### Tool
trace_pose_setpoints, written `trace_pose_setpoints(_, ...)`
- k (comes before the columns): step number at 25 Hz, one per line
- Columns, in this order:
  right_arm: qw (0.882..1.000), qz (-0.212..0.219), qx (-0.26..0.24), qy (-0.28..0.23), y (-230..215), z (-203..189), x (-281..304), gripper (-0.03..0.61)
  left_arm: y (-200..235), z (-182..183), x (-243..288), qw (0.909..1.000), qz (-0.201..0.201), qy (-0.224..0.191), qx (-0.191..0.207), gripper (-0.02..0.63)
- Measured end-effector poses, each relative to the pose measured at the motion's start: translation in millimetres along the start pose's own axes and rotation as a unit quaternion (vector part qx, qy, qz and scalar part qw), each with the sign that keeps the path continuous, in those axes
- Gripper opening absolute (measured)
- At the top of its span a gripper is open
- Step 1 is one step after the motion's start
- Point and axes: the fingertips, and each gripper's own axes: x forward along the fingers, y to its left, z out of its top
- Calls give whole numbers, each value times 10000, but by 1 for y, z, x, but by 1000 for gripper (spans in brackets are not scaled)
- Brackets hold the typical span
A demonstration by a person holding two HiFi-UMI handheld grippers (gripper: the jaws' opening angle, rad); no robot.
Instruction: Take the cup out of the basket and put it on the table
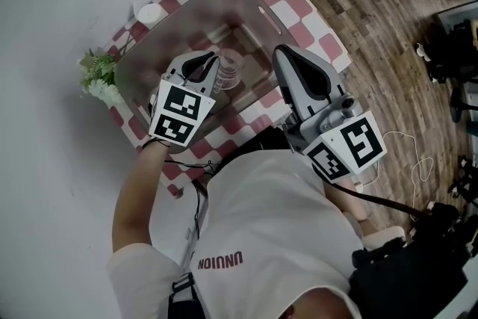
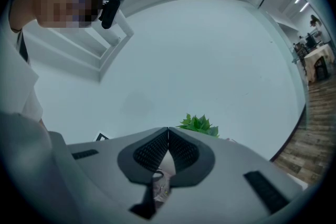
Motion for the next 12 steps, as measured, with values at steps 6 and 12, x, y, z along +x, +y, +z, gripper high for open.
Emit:
trace_pose_setpoints(6,10000,42,-31,20,1,0,1,17,4,7,-7,9997,138,-160,-147,34)
trace_pose_setpoints(12,9999,79,-64,29,3,0,1,17,7,9,-13,9991,227,-241,-271,34)
